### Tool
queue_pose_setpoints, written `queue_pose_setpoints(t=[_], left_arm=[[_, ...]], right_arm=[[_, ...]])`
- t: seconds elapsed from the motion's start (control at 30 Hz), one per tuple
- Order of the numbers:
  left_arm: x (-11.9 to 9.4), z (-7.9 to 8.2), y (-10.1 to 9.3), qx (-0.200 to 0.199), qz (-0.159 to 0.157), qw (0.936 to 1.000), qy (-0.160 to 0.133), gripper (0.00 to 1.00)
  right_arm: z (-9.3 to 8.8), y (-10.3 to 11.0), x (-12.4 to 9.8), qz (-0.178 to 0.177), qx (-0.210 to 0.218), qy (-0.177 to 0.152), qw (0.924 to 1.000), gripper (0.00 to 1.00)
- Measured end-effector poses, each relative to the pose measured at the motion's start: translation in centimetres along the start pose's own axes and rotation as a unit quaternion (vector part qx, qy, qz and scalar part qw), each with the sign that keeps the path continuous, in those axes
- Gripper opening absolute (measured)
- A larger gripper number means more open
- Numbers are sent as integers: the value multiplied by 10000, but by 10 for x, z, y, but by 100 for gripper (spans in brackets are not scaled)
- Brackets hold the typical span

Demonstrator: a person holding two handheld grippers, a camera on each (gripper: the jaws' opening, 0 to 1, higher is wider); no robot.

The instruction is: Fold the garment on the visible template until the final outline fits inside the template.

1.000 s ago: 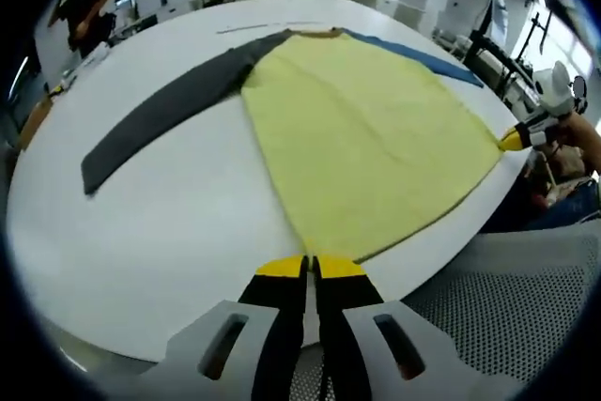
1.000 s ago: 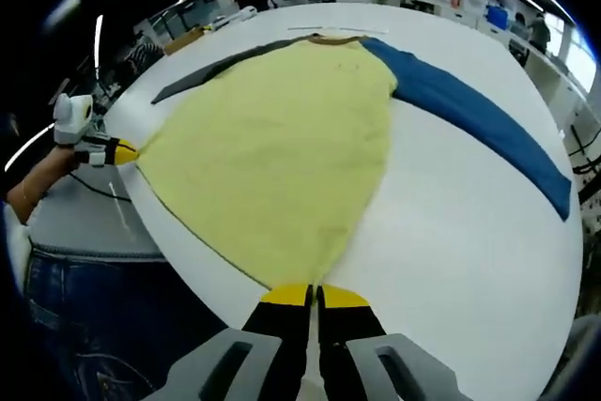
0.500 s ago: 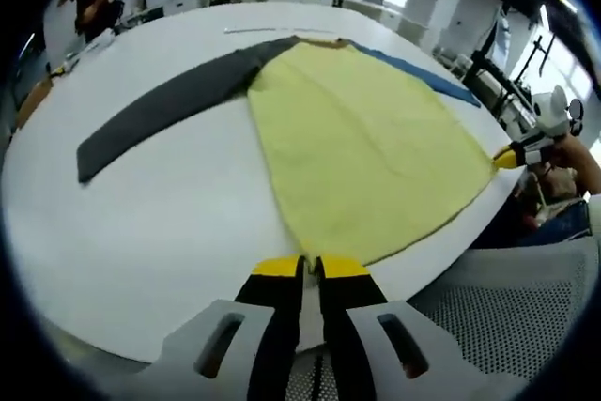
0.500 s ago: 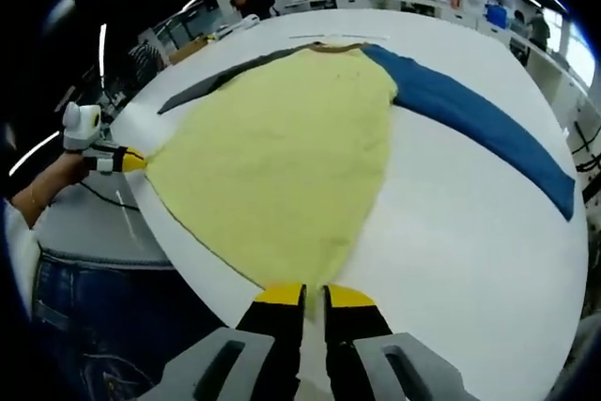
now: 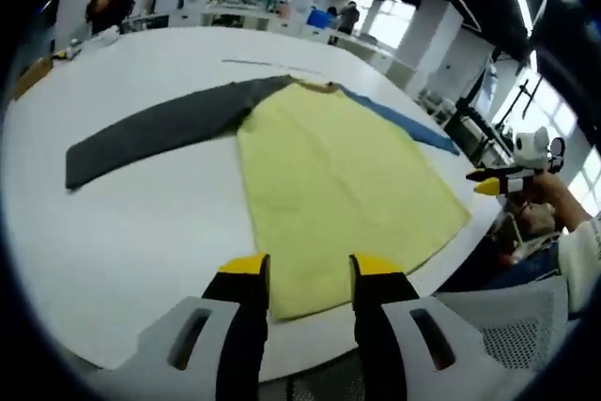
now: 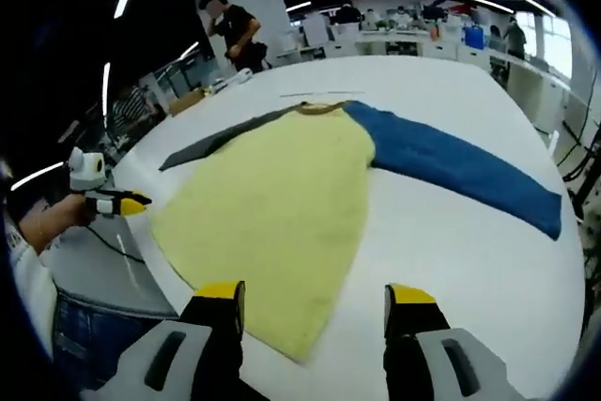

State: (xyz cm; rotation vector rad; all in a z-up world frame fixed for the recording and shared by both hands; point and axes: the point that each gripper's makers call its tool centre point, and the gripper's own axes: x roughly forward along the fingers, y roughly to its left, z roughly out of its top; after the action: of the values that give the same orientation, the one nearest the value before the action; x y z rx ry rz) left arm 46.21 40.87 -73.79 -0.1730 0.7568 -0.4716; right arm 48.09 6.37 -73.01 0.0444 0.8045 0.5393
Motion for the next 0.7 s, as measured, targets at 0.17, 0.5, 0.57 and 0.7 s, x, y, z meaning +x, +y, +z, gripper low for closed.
queue_pose_setpoints(t=[0.17,0.5,0.57,0.7], left_arm=[[0,12,-6,137,-88,9996,-240,46],[-1,27,-16,577,-236,9967,-519,68],[-1,31,-18,668,-253,9955,-622,72],[-2,37,-21,792,-300,9936,-751,81]], right_arm=[[19,-25,-6,-212,10,-281,9994,71],[43,-87,-19,-738,289,-769,9939,78],[48,-97,-21,-841,352,-908,9917,78],[52,-120,-25,-1080,446,-1066,9874,84]])
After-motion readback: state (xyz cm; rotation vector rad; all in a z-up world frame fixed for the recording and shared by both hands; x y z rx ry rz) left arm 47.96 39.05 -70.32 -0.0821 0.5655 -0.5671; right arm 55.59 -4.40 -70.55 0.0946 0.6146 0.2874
